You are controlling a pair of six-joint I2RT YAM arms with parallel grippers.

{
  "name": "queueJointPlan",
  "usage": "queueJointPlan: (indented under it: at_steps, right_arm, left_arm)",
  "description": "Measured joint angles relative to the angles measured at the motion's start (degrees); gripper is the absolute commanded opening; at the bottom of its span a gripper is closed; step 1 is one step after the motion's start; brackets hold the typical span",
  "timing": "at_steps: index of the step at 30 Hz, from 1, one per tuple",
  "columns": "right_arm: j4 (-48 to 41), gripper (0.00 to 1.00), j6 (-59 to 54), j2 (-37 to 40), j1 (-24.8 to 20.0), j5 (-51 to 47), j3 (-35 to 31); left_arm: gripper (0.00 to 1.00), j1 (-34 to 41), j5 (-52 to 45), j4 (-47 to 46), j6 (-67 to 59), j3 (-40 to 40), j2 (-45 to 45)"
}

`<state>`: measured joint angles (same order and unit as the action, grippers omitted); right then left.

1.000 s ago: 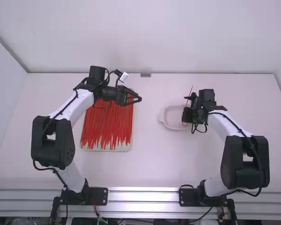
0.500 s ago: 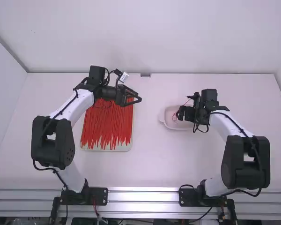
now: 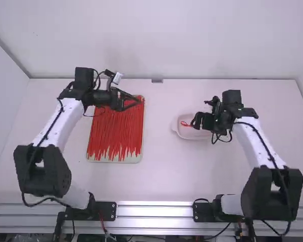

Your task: Fasten the cable tie

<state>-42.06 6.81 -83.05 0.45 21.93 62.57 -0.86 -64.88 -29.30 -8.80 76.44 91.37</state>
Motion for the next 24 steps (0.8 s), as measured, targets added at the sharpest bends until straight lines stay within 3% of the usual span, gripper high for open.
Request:
queueJointPlan:
  at_steps: [7, 12, 24]
  right_arm:
    - [-4.72, 0.98, -0.22, 11.82, 1.75, 0.31, 3.1]
    - [-3.37, 0.94, -1.44, 15.52, 0.52, -0.52, 2.78]
    - [5.7, 0.76, -6.08, 23.63, -0.5, -8.22, -6.27]
  left_arm:
    - [0.98, 0.28, 8.63, -5.42, 1.53, 0.0, -11.32]
    - [0.94, 0.39, 12.0, -3.63, 2.69, -0.63, -14.6]
    - [0.77, 0.39, 20.83, 4.9, 7.96, -10.19, -22.01]
